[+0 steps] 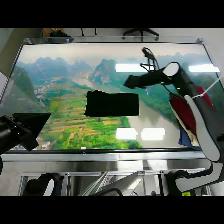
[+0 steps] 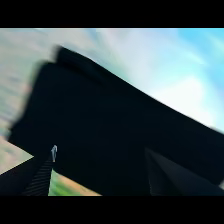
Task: Fold the shirts.
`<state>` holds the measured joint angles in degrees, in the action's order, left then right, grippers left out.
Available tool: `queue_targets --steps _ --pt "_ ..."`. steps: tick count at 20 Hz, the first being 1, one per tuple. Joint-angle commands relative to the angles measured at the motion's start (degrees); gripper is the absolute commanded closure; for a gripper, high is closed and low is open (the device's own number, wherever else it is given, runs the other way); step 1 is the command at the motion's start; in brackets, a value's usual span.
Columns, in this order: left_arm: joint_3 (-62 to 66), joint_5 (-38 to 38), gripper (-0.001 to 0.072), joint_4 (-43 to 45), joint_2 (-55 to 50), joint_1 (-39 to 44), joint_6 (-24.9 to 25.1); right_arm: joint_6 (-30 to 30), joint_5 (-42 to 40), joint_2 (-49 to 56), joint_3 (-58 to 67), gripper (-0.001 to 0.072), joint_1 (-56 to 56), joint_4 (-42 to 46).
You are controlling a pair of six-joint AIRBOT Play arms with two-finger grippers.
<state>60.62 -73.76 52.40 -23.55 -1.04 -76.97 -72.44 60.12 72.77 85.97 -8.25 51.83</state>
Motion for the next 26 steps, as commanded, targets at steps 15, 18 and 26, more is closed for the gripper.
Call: queue_targets --steps 15,18,26 --pt "-0.35 -2.80 0.0690 0.11 1.84 -0.07 -0.59 5.97 -0.81 13.70 -10.73 0.0202 4.61 -16.92" --pt "-0.35 -2.80 0.0690 0.11 1.84 -0.07 -0.61 13.05 0.96 12.20 -8.98 0.0618 4.72 -26.53" --pt "-0.35 -2.58 0.0690 0.07 1.81 -0.07 -0.63 7.15 -2.56 -3.41 3.98 0.0695 14.95 -28.68"
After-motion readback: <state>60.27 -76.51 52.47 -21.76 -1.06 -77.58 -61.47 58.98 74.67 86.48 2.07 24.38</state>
